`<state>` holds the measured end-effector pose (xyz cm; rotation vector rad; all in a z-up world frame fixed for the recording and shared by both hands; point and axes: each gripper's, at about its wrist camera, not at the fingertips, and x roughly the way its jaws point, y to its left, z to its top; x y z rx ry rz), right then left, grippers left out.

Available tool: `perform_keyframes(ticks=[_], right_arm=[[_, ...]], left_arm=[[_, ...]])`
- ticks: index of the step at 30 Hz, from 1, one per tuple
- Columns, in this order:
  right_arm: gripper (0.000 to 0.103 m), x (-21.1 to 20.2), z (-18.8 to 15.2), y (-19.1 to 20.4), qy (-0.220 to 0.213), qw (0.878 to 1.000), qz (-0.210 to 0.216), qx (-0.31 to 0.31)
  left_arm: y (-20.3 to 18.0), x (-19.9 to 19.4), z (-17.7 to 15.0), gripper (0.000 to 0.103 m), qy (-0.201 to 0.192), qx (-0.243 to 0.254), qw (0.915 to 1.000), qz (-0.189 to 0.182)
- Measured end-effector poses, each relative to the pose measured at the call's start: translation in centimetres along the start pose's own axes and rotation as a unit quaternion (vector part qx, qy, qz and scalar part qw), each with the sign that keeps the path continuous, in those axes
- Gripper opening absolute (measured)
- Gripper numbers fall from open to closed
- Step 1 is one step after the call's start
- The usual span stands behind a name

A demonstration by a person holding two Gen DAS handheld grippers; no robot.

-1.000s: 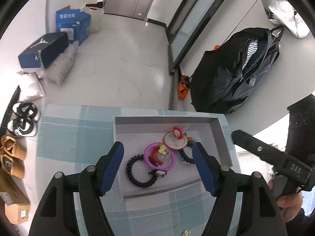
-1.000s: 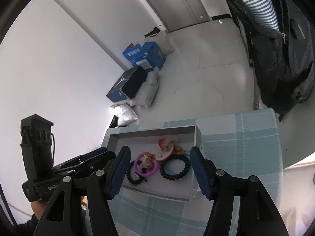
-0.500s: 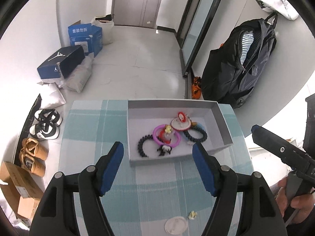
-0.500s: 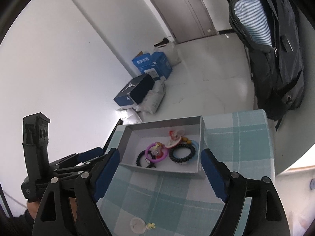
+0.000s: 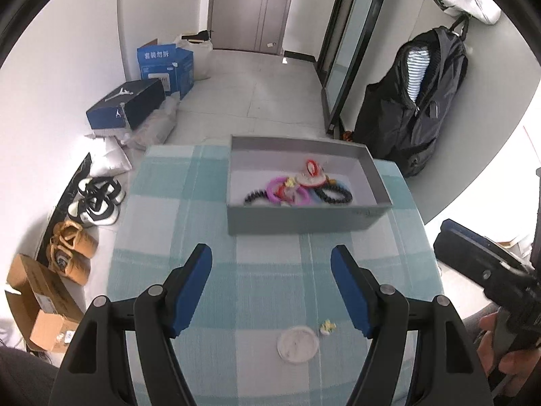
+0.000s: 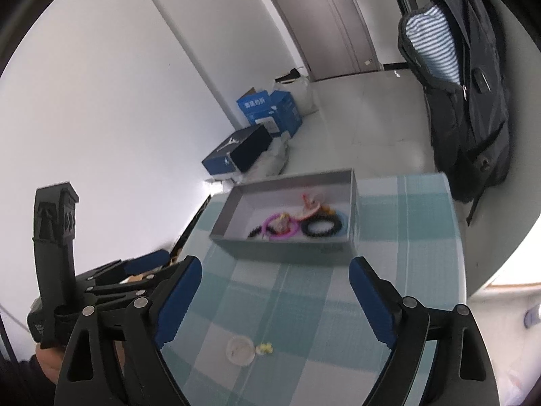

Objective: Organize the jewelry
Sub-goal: 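Withdraw both tools from the box back over the table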

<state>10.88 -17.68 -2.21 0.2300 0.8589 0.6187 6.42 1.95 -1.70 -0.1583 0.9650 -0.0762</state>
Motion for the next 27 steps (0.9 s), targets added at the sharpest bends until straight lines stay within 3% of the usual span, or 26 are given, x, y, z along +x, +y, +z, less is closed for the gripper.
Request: perform_keyframes(ticks=[8,13,20,27], right_arm=[[0.09,-0.4,-2.1,0.8,0.015,1.0,-0.018,-0.02],[0.091,-0.7,-2.9,0.3,0.021,0.999,-0.033,-0.011],[0.097,-0.9,-3.6,0.3,0.024,0.998,-0.058,-0.017],[0.098,-0.7,-4.4,-0.2,0.035,0.996,-0.073,-0.021]], left_arm=[[-0.4,0.6,-2.8,0.069,0.028,0.008,0.9995,-0.01],[-1.5,2.3,-5.3,0.069,0.081,0.034,0.9955,-0.035],[-3.0,2.7,-6.6,0.069,0.093,0.078,0.9926,-0.008],[-2.5,3.6,-6.9,0.069,0.102,0.074,0.992,0.002]])
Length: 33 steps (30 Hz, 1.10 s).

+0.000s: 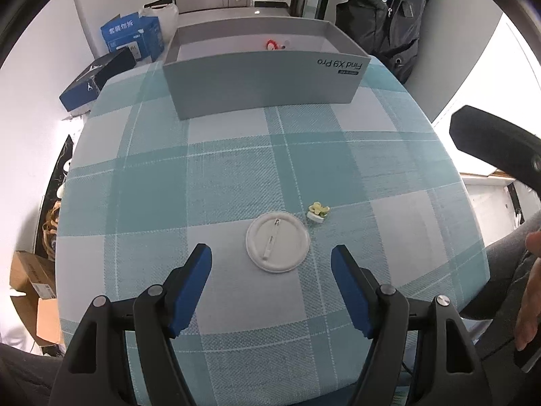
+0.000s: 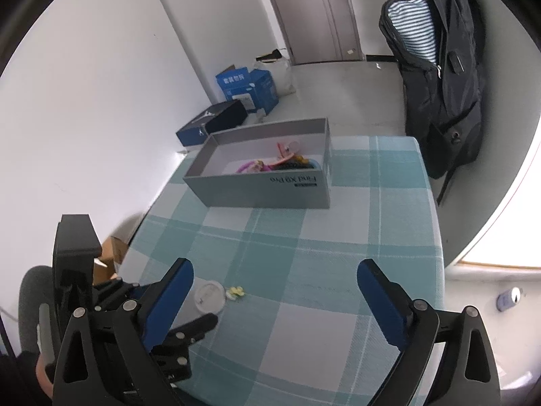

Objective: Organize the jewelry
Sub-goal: 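Withdraw both tools from the box back over the table, then grasp the last white badge with the left tool while the right tool grasps the yellow flower charm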

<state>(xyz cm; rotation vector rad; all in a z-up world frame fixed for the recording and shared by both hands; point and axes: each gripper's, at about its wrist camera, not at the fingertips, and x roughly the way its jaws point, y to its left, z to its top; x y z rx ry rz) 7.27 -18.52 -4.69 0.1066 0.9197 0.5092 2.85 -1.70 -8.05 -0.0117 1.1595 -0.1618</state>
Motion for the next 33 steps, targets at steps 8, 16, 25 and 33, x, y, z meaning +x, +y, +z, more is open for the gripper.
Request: perform_keyframes(ticks=[8,16,25,33], right_arm=[[0.103,0.1,-0.3,-0.9,-0.011,1.0,-0.004,0.021],[0.103,0.5,-0.5,-1.1,-0.005,1.0,-0.004,0.024],[0.103,1.1,-0.6,-1.0,0.009,1.0,-0.002,0.024],[0.103,1.6,-0.6,-0.8,0.016,1.0,-0.007,0.02]], left_arm=[[-0.1,0.8,-0.3,0.069,0.016,0.005,0.9999,-0.003],[-0.8,0.8,-0.5,0.068,0.012,0.03,0.9994,0.014],[-0.4,0.2,-0.4,0.032,0.014,0.032,0.9994,-0.003],[0.2,0.0,-0.4,0.002,0.017,0.023,0.9992,-0.027]])
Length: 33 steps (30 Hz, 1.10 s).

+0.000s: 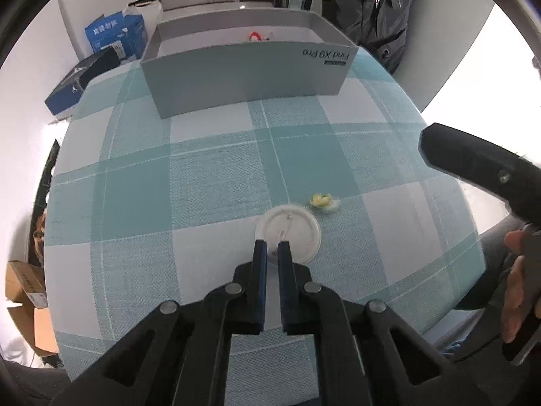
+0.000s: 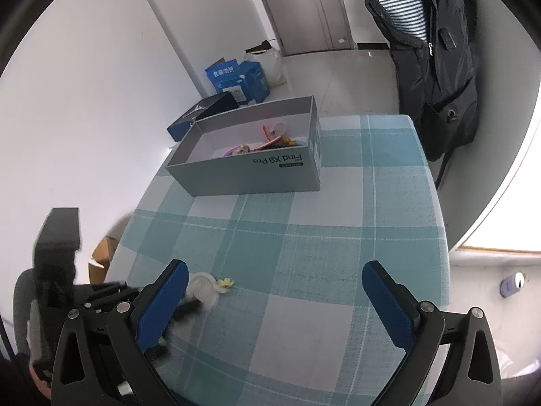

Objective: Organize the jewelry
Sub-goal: 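Grasp the last white badge with the left tool while the right tool grasps the yellow flower charm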

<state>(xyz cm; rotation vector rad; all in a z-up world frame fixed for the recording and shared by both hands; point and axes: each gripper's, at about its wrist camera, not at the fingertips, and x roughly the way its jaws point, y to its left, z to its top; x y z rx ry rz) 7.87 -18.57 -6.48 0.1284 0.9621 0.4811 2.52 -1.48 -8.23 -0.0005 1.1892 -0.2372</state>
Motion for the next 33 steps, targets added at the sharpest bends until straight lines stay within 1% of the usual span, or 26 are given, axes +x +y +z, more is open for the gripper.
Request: perform_keyframes(ticks=[3,5,7,9,10,12,13,14,15,16,18,21,23,24,27,28,29,30,33], right_arm=[[0.103,0.1,0.0,0.1,0.001,1.0,-0.001,-0.002],[0.103,0.2,0.1,0.1,0.001,1.0,-0.001,0.001],[0.103,-0.1,0.2,-0.1,-0.005,1.0,0.0,0.006],[0.103,-0.3,0.3,-0.5,-0.011,1.0,-0.001,0.012],[0.103,-0.4,0.3,-0.7,-0.012,1.0,0.0,0.018],[0.103,-0.5,0.4,-1.5,-0.012,0.999,0.004,0.036],[0.103,-0.6,0.5,-1.7,-0.011,0.999,0.006,0.042],[0.103,-0.6,0.5,-1.9,-0.012,0.999,0.008,0.049],[0.103,-0.7,0.6,-2.2,-0.014,0.998,0.011,0.055],[0.103,-0.8,0.7,-2.4,-0.016,0.998,0.012,0.06],[0.103,-1.1,0.8,-2.8,-0.019,0.997,0.015,0.067],[0.103,-1.2,0.9,-2.9,-0.023,0.997,0.016,0.071],[0.103,-1.3,0.9,-3.0,-0.023,0.997,0.016,0.072],[0.103,-1.3,0.9,-3.0,-0.023,0.997,0.018,0.073],[0.103,-1.3,0.8,-3.1,-0.022,0.997,0.017,0.071],[0.103,-1.2,0.8,-3.2,-0.02,0.997,0.016,0.071],[0.103,-1.1,0.8,-3.2,-0.018,0.997,0.016,0.071],[0.103,-1.0,0.8,-3.3,-0.016,0.997,0.016,0.073],[0.103,-0.6,0.8,-3.6,-0.01,0.997,0.015,0.077]], left_arm=[[0.1,0.1,0.0,0.003,-0.006,0.001,1.0,-0.005],[-0.1,0.0,0.0,0.003,-0.004,-0.004,0.9999,-0.015],[0.0,-0.3,-0.2,0.003,-0.008,-0.01,0.9998,-0.014],[0.1,-0.7,-0.3,0.003,-0.004,-0.021,0.9994,-0.025],[0.2,-0.8,-0.4,0.005,-0.002,-0.028,0.9992,-0.03],[0.2,-1.0,-0.3,0.013,-0.004,-0.034,0.9989,-0.031],[-0.1,-1.1,-0.3,0.026,-0.007,-0.031,0.9991,-0.029],[-0.2,-1.1,-0.1,0.047,-0.009,-0.027,0.9992,-0.029],[-0.6,-1.0,0.0,0.057,-0.014,-0.02,0.9994,-0.025],[-0.9,-1.0,0.1,0.064,-0.021,-0.015,0.9994,-0.021],[-1.7,-0.6,0.2,0.064,-0.019,0.0,0.9998,-0.009],[-2.4,0.8,0.5,0.064,0.002,0.012,0.9999,0.005],[-2.8,1.0,0.5,0.064,-0.005,0.026,0.9994,0.025],[-3.1,1.4,0.6,0.064,-0.001,0.035,0.9988,0.034],[-3.6,1.6,0.6,0.064,-0.011,0.051,0.9975,0.048],[-3.6,1.6,0.7,0.056,-0.009,0.05,0.9978,0.042],[-3.6,1.6,0.8,0.045,-0.009,0.05,0.9981,0.036],[-3.8,1.6,0.9,0.038,-0.01,0.057,0.9977,0.034],[-3.6,1.5,0.9,0.037,-0.01,0.059,0.9978,0.03]])
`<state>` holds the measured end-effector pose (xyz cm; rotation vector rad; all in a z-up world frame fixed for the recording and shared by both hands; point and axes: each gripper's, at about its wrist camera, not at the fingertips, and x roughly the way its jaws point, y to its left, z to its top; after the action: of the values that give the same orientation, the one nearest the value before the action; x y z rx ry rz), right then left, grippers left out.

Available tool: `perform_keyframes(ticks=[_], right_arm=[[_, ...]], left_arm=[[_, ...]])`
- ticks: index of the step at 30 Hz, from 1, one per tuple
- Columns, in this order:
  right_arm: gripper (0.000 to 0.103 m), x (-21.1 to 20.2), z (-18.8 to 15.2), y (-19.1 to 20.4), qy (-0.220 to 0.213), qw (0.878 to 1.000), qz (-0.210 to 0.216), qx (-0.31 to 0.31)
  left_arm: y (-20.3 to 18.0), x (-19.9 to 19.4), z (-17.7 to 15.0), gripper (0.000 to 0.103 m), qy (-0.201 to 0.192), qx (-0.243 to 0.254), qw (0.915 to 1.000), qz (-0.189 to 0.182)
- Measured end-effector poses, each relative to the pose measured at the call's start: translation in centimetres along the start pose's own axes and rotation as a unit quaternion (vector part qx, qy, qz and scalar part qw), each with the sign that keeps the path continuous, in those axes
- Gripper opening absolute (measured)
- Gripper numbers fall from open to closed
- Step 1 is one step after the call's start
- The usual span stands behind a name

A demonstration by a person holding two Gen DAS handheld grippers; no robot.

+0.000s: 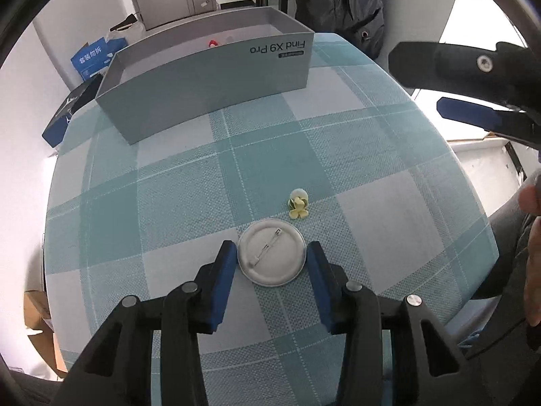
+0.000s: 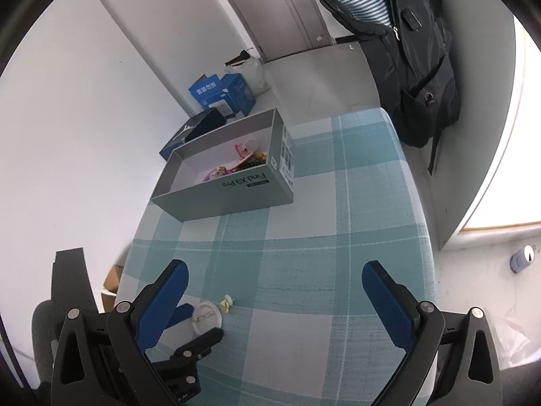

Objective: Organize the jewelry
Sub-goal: 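Grasp the last white badge with the left tool while the right tool grasps the yellow flower charm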

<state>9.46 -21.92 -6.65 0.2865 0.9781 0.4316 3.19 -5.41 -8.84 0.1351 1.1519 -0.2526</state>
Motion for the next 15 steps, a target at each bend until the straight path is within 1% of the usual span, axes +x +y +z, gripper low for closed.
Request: perform_keyframes(ticks=[4,7,10,12,15], right_arm=[[0.103,0.5,-0.1,-0.3,0.008,1.0,-0.005,0.007],[0.103,0.8,-0.2,-0.1,0.016,1.0,-0.004,0.004],[0.103,1.4,-0.6,0.2,0.028,1.0,-0.006,-0.006],[0.103,2.0,-1.0,0.7,0.039,0.999,-0.007,-0.019],[0.103,3.2,-1.7,1.9,0.061,0.997,-0.008,-0.048]], left_arm=[[1.1,-0.3,-0.2,0.037,0.0,-0.011,0.9999,-0.008],[2.4,-0.7,0.1,0.037,-0.003,-0.035,0.9993,-0.015],[3.4,-1.5,0.6,0.037,-0.022,-0.051,0.9984,-0.011],[4.6,-2.4,0.6,0.037,-0.036,-0.071,0.9966,-0.02],[6.1,-3.4,0.8,0.037,-0.057,-0.099,0.9932,-0.023]])
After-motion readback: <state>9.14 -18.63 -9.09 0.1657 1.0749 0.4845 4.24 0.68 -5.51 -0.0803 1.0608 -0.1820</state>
